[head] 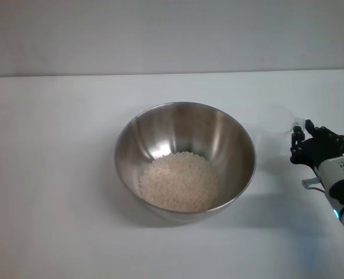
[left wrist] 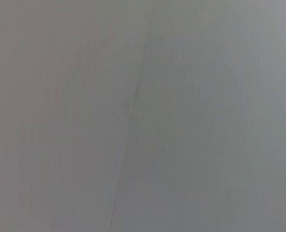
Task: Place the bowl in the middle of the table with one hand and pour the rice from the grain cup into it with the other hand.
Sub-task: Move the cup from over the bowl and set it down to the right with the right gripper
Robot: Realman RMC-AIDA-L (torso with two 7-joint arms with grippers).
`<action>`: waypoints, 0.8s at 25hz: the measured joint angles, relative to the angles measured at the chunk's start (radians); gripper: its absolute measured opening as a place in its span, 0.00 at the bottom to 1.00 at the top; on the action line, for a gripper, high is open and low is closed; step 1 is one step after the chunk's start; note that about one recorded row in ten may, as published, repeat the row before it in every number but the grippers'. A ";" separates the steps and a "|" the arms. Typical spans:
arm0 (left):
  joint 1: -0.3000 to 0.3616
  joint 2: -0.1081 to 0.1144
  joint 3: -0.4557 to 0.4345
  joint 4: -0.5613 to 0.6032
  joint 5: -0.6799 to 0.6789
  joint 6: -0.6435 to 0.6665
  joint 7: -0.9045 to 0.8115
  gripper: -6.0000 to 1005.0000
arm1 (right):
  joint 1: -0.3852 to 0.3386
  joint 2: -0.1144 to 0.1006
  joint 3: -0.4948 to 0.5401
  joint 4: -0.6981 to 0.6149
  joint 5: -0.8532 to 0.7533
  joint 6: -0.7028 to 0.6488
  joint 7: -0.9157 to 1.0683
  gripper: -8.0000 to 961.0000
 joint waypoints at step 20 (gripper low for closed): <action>0.002 0.001 -0.001 0.009 0.000 0.013 0.000 0.29 | -0.070 0.001 -0.026 0.008 -0.004 -0.078 0.001 0.31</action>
